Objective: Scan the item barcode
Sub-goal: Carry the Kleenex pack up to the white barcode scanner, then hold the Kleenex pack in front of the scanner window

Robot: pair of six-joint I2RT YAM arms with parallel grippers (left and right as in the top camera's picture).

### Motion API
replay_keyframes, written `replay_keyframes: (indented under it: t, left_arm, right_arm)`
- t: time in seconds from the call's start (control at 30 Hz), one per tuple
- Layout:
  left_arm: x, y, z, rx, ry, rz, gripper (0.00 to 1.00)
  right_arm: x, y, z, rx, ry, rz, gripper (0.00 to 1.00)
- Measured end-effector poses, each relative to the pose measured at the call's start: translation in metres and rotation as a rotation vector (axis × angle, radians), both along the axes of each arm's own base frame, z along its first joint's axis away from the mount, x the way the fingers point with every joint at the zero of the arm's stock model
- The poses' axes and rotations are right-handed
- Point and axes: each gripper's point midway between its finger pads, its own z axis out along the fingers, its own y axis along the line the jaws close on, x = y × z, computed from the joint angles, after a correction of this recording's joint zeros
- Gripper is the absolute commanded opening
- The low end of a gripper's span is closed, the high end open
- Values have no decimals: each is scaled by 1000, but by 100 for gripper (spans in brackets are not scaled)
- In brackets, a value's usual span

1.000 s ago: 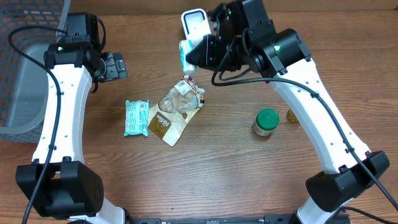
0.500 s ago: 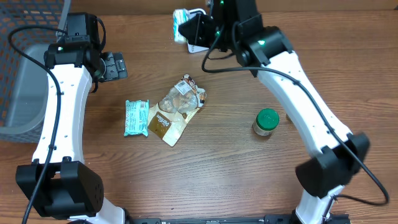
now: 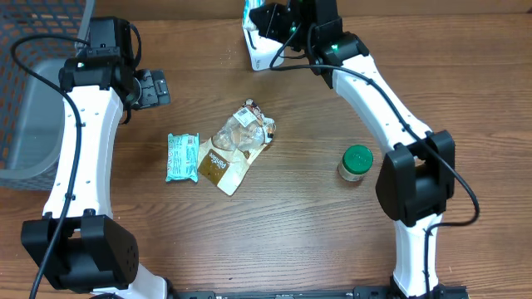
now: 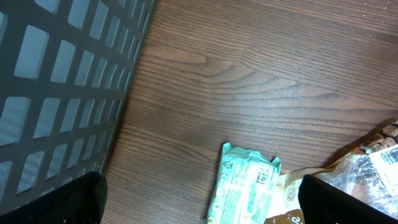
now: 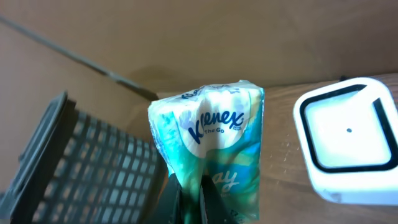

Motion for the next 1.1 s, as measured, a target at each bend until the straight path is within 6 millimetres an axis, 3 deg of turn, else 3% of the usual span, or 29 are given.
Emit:
replay_keyframes:
  t: [0.43, 0.83, 1.1]
  left_arm:
    - [0, 0, 0, 0, 0, 0, 100]
    - [0, 0, 0, 0, 0, 0, 99]
    - [0, 0, 0, 0, 0, 0, 100]
  right_arm:
    - [40, 10, -64, 124, 25, -60, 4]
    - [62, -9, -84, 248, 108, -192, 4]
    - [66, -15, -103, 255, 153, -231, 4]
